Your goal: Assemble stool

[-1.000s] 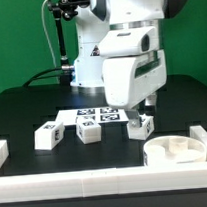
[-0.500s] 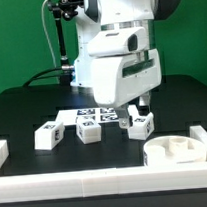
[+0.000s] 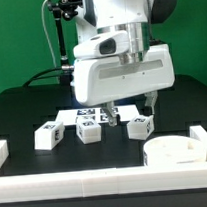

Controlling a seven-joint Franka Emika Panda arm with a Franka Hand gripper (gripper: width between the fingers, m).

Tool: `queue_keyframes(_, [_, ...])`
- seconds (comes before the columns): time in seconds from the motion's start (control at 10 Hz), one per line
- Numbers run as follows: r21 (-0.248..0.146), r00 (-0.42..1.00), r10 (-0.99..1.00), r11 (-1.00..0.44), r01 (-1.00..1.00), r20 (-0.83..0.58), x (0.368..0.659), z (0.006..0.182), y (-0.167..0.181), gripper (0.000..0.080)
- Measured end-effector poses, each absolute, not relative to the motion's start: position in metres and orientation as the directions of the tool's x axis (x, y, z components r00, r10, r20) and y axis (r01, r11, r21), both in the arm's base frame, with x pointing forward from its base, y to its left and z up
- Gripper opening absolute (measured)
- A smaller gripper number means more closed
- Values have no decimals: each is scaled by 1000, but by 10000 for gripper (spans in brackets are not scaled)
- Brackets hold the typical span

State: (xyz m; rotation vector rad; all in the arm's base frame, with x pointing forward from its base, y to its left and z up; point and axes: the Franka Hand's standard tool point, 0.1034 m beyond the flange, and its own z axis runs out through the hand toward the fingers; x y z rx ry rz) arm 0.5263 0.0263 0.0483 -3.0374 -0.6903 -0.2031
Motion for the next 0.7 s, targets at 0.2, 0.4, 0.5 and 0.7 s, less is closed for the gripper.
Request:
queue_keyframes(0.2, [-18, 940, 313, -948, 318, 135, 528, 49, 29, 649])
queue_keyframes(0.4, [-43, 970, 201, -977, 208, 134, 528, 49, 31, 649])
queue_keyframes(0.5, [-57, 982, 135, -988, 143, 131, 528, 49, 32, 649])
queue_keyframes(0.7, [-90, 989, -91, -993, -81, 114, 525, 49, 29, 649])
